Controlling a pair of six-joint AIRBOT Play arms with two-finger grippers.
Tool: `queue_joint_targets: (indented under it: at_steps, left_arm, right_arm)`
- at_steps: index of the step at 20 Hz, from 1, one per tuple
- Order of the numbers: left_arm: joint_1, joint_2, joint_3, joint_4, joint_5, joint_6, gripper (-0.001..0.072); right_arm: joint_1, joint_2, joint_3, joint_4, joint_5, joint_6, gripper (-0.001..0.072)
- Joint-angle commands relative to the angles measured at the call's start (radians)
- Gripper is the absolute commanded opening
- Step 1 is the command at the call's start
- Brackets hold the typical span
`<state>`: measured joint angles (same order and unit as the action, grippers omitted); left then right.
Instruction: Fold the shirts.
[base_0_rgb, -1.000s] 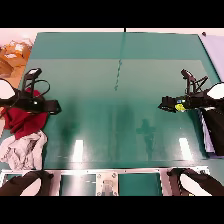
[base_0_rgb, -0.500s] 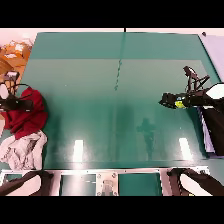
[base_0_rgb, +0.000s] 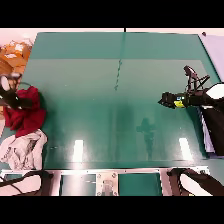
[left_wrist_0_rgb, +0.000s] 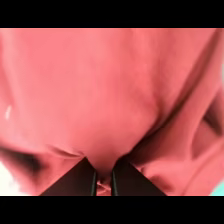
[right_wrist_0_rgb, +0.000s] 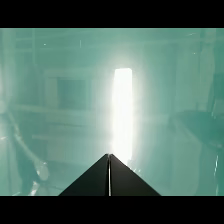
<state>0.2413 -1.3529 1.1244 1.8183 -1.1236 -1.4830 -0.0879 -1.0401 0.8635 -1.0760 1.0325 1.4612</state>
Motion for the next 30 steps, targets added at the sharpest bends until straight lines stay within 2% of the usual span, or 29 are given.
queue_joint_targets:
  at_steps: [1, 5, 8, 12, 15, 16, 17, 18, 19, 20, 22, 23, 24, 25, 27, 30]
  left_arm:
    - [-0.059, 0.087, 0.2, -0.06, -0.126, 0.026, 0.002]
    - [-0.277, 0.244, 0.443, -0.185, -0.187, 0.012, 0.002]
    - [-0.455, 0.286, 0.542, -0.314, -0.192, -0.03, 0.002]
    - [-0.644, 0.243, 0.525, -0.508, -0.142, -0.036, 0.0022]
    - [-0.728, 0.158, 0.468, -0.627, -0.114, -0.035, 0.0024]
    - [-0.746, 0.122, 0.447, -0.673, -0.11, -0.034, 0.0215]
    - [-0.757, 0.087, 0.437, -0.705, -0.112, -0.035, 0.0637]
    - [-0.758, 0.053, 0.435, -0.737, -0.122, -0.033, 0.0709]
    - [-0.755, 0.034, 0.436, -0.742, -0.134, -0.027, 0.0713]
    - [-0.746, 0.03, 0.437, -0.718, -0.143, -0.027, 0.0713]
    - [-0.69, 0.03, 0.446, -0.684, -0.201, -0.022, 0.0713]
    - [-0.644, 0.032, 0.446, -0.669, -0.248, -0.011, 0.0713]
    - [-0.597, 0.031, 0.446, -0.657, -0.298, -0.005, 0.0712]
    - [-0.548, 0.031, 0.445, -0.634, -0.341, -0.001, 0.0712]
    - [-0.441, 0.031, 0.425, -0.587, -0.375, -0.001, 0.0712]
    - [-0.316, 0.031, 0.298, -0.59, -0.357, 0.0, 0.0712]
  right_arm:
    - [0.001, 0.0, 0.008, 0.003, 0.018, 0.0, 0.0014]
    - [-0.001, 0.0, 0.085, 0.003, 0.058, 0.0, 0.0014]
    - [-0.001, 0.0, 0.168, 0.003, 0.09, 0.0, 0.0014]
    - [-0.001, 0.005, 0.253, 0.019, 0.133, 0.001, 0.0014]
    - [-0.001, 0.005, 0.264, 0.069, 0.142, 0.001, 0.0014]
    - [-0.001, 0.005, 0.264, 0.076, 0.15, 0.001, 0.0015]
    - [-0.001, 0.005, 0.264, 0.082, 0.154, 0.001, 0.0016]
    - [-0.001, 0.005, 0.264, 0.082, 0.155, 0.001, 0.0087]
    - [-0.001, 0.005, 0.264, 0.082, 0.155, 0.001, 0.0259]
    - [-0.003, 0.005, 0.264, 0.082, 0.158, 0.001, 0.0347]
    - [-0.004, 0.004, 0.264, 0.082, 0.159, 0.005, 0.0368]
    - [-0.004, 0.003, 0.263, 0.082, 0.159, 0.005, 0.0412]
    - [-0.004, 0.003, 0.255, 0.082, 0.159, 0.005, 0.0509]
    - [-0.003, 0.001, 0.239, 0.082, 0.159, 0.005, 0.0544]
    - [-0.002, -0.022, 0.185, 0.086, 0.157, 0.004, 0.0545]
    - [0.033, -0.078, 0.075, 0.128, 0.147, -0.01, 0.0544]
